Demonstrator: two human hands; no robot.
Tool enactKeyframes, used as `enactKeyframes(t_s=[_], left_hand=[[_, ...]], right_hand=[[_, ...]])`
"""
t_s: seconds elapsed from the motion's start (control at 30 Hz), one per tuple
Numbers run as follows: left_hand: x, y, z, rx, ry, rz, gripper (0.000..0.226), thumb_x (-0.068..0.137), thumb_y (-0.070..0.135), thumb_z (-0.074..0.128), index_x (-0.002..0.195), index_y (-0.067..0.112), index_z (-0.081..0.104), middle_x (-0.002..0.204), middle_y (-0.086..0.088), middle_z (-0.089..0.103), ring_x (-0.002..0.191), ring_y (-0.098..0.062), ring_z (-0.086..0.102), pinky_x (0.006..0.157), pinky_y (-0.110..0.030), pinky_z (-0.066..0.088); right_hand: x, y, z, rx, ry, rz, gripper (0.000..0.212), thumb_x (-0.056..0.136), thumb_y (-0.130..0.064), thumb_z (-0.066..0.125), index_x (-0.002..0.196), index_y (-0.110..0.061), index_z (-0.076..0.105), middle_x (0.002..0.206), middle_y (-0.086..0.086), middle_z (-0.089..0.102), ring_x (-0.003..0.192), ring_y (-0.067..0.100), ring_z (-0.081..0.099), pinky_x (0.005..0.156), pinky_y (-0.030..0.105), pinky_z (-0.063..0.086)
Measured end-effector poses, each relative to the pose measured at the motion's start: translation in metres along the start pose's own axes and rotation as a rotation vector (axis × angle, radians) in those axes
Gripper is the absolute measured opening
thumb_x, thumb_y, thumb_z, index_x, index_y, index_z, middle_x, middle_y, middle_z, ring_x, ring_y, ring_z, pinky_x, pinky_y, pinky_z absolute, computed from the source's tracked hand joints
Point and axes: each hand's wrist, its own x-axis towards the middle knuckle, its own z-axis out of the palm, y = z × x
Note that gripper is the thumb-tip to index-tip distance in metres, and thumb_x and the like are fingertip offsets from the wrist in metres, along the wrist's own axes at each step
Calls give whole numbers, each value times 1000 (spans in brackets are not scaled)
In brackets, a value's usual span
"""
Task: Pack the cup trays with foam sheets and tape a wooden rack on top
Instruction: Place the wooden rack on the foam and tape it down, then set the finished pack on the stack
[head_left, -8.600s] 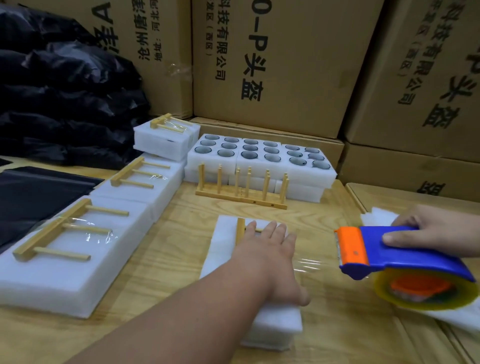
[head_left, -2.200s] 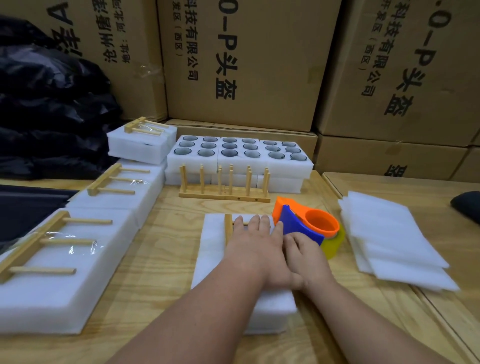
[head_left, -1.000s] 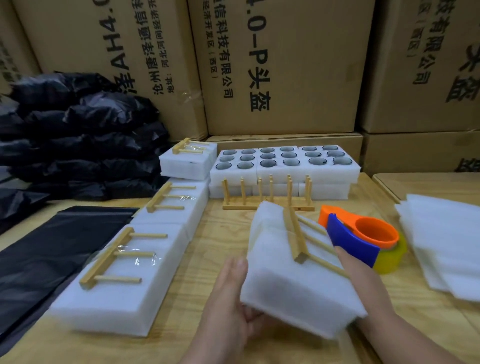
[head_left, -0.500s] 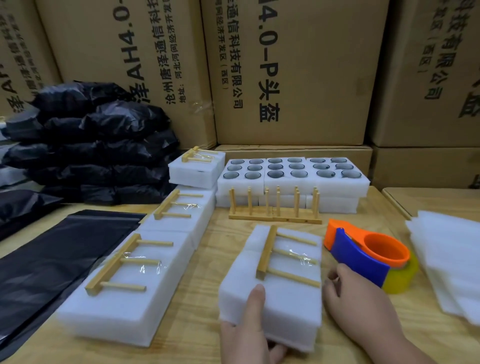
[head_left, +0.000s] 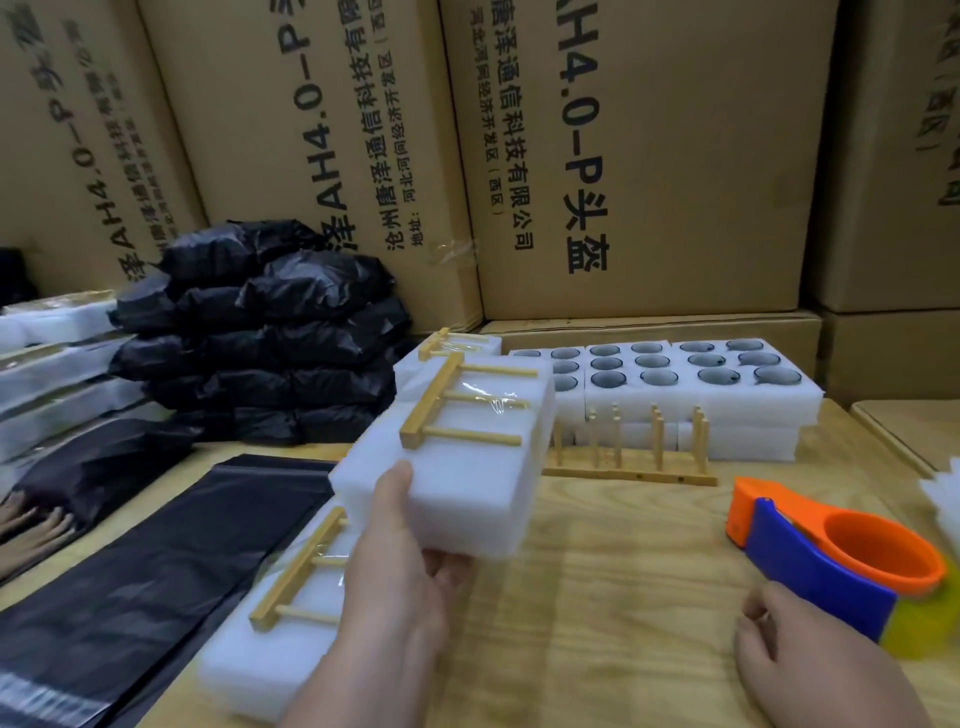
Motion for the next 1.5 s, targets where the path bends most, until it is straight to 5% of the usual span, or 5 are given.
enactKeyframes(t_s=[0.27,0.43,0.6,0.83,1.5], left_hand=[[77,38,9,57,126,42,62,77,42,85,126,15,59,108,-7,74,92,-27,75,82,-45,62],[103,36,12,140,225,93,63,71,44,87,118,17,56,103,-3,68,85,-22,70,59,-33,57],[124,38,15,162,229,88,67,69,48,88,118,16,55,106,-4,68,85,-24,70,85,-47,59],[148,40,16,134,172,47,79,66,47,89,130,17,54,118,-7,67,100,-28,69,91,-48,59],[158,39,13,98,166,41,63,83,37,83,136,18,55,119,-6,69,96,-27,68,100,-49,54]], right_hand=[[5,-6,-3,18,-11,-36,16,89,-50,50,87,-34,53,83,-14,64,73,-8,57,61,8,40],[6,-7,3,-12,62,-50,21,84,-54,48,86,-34,55,80,-15,63,70,-6,57,73,10,48],[7,-9,7,-1,57,-19,22,81,-55,50,83,-34,56,76,-16,63,68,-4,59,73,12,51],[8,-10,6,26,44,-31,20,82,-53,51,86,-33,54,79,-12,65,71,-1,61,76,13,52],[10,-6,9,-6,38,-46,21,81,-53,50,86,-33,52,80,-9,66,70,-3,61,76,15,52]])
